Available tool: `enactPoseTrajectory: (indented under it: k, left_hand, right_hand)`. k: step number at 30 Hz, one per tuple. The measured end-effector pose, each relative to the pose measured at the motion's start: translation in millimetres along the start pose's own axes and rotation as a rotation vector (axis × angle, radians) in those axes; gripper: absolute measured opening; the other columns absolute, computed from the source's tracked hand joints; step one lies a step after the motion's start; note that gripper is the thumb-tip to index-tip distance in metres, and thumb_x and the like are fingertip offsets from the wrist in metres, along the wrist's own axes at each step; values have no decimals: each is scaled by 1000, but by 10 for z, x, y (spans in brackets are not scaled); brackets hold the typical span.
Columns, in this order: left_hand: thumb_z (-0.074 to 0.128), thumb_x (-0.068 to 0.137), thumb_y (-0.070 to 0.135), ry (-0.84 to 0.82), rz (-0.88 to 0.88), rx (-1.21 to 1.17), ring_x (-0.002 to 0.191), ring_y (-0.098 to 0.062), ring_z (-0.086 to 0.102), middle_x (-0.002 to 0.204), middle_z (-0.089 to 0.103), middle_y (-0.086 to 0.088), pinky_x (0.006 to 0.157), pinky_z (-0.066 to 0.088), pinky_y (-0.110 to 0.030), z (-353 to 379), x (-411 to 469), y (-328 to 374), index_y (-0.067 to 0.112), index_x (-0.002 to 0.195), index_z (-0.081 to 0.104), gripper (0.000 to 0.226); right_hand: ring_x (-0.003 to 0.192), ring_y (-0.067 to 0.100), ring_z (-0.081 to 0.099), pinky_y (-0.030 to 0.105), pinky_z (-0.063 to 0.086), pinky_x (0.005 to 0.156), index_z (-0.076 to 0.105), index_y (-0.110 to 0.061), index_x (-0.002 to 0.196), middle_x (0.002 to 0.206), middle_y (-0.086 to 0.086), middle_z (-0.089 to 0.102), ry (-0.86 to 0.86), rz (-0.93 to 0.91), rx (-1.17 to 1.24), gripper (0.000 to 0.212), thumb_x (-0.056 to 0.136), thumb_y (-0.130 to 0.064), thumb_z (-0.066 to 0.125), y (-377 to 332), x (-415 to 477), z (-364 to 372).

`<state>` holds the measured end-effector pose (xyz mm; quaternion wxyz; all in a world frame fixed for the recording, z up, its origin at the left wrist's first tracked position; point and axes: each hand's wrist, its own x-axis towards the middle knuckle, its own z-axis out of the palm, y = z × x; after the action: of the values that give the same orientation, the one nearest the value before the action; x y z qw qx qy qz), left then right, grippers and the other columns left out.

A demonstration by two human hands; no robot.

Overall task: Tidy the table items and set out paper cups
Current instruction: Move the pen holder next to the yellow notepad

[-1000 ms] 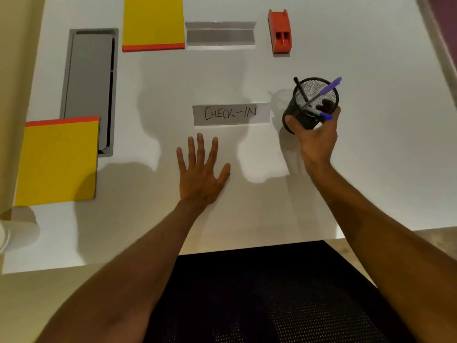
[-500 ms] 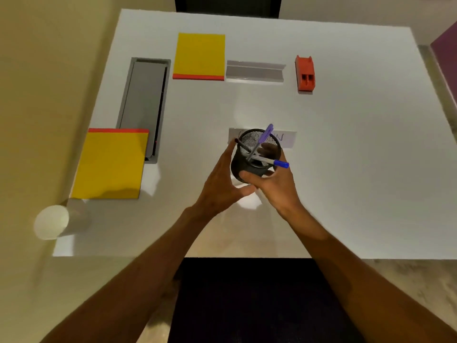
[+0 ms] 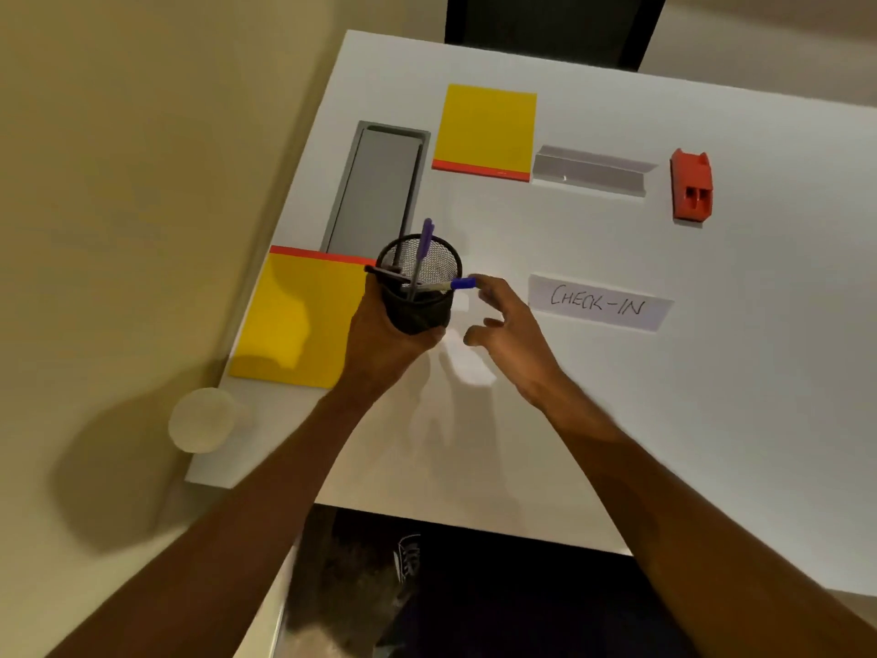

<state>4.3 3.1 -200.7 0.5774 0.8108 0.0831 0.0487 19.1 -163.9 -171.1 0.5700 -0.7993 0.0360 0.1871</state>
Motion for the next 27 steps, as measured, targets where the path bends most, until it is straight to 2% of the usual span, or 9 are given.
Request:
enactPoseTrajectory:
  k: [2, 6, 9, 11, 14, 18, 22, 26, 27]
  left_hand:
    - [87, 69, 5, 35, -7, 13, 125, -28, 56, 134, 57, -17, 103, 51, -37, -207, 151, -110, -3, 138, 40, 83]
    - [90, 63, 4, 110, -47, 56, 116, -23, 59, 125, 63, -14, 88, 47, -6, -565, 429, -376, -3, 132, 45, 83]
    - [91, 64, 13, 153, -39, 90, 116, -19, 58, 125, 63, -7, 83, 43, 1, -738, 656, -543, 3, 133, 46, 82]
    - [91, 65, 16, 173, -33, 95, 116, -13, 56, 124, 59, 2, 84, 42, 1, -804, 792, -637, 5, 137, 43, 88]
    - [91, 64, 20, 205, -35, 125, 114, -5, 52, 125, 57, 4, 88, 39, 3, -867, 969, -763, 4, 139, 42, 91]
    - [90, 67, 22, 243, -66, 139, 114, -5, 52, 131, 59, -5, 86, 36, 6, -900, 1202, -857, 4, 140, 41, 90]
    - [90, 66, 22, 295, -92, 151, 118, -8, 52, 135, 58, -5, 84, 35, 7, -932, 1462, -893, 5, 141, 41, 92]
    - [90, 65, 26, 364, -144, 150, 131, -17, 51, 142, 54, -5, 102, 39, -9, -943, 1719, -907, 7, 147, 35, 100]
    - [90, 64, 26, 385, -152, 151, 131, -18, 51, 142, 54, -5, 101, 39, -9, -939, 1767, -917, 6, 147, 35, 101]
  right_hand:
    - [139, 16, 40, 31, 34, 113, 49, -22, 141, 149, -3, 46, 39, -21, -144, 62, 85, -7, 70, 57, 192, 143]
    - [152, 25, 16, 44, 19, 123, 34, -22, 152, 164, 5, 22, -49, -206, -732, 64, 96, -42, 57, 279, 685, 436]
    - [154, 28, -7, 55, 5, 123, 7, -23, 159, 167, 7, -3, -157, -277, -1059, 73, 100, -58, 33, 494, 997, 593]
    - [152, 27, -16, 58, -2, 121, -4, -26, 158, 166, 6, -12, -174, -285, -1124, 75, 99, -64, 19, 625, 1101, 668]
    - [153, 25, -15, 58, -3, 121, -4, -27, 158, 166, 4, -11, -95, -319, -1162, 75, 96, -68, 2, 762, 1116, 755]
    - [154, 27, -5, 59, 6, 121, 4, -26, 159, 167, 5, 0, -15, -367, -1220, 73, 98, -66, 7, 853, 1126, 781]
    - [154, 28, -2, 59, 9, 120, 5, -25, 159, 167, 6, 3, 14, -411, -1231, 72, 99, -66, 9, 913, 1159, 793]
    - [154, 28, -2, 59, 9, 120, 6, -25, 159, 167, 7, 3, 39, -434, -1226, 72, 99, -66, 11, 954, 1183, 803]
    - [154, 28, -2, 59, 8, 120, 6, -26, 159, 167, 7, 3, 46, -437, -1230, 72, 99, -66, 11, 958, 1190, 805]
